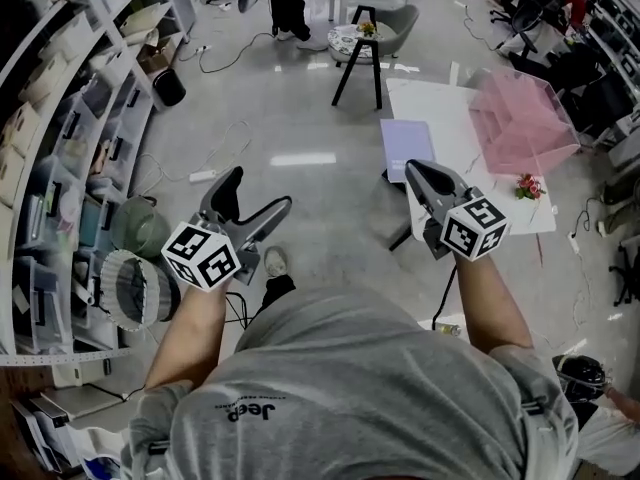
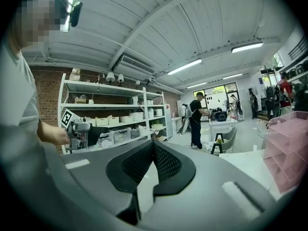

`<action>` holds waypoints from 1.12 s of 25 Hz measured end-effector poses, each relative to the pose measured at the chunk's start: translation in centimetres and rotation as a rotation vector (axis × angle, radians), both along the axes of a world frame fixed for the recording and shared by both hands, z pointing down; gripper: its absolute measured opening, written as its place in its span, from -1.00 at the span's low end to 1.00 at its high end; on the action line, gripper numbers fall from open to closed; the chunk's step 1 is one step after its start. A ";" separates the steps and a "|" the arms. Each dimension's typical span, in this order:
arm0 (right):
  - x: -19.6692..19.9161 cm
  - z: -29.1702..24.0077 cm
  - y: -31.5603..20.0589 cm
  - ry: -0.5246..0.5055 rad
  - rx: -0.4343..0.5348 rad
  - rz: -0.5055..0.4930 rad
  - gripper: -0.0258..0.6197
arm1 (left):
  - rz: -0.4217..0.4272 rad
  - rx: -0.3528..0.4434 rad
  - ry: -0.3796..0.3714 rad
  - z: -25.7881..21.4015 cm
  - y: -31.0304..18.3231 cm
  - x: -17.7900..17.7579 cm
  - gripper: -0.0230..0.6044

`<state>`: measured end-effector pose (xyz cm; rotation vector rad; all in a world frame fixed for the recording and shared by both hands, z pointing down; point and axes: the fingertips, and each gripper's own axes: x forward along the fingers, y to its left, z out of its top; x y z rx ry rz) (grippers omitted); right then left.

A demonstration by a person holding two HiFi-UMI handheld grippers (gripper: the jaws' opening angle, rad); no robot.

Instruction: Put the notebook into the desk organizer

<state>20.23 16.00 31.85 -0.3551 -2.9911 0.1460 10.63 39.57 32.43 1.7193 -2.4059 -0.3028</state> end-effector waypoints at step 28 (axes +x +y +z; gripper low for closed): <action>-35.5 1.1 -12.8 0.017 -0.042 0.178 -0.91 | 0.257 -0.063 0.040 1.9 -16.3 -39.8 0.80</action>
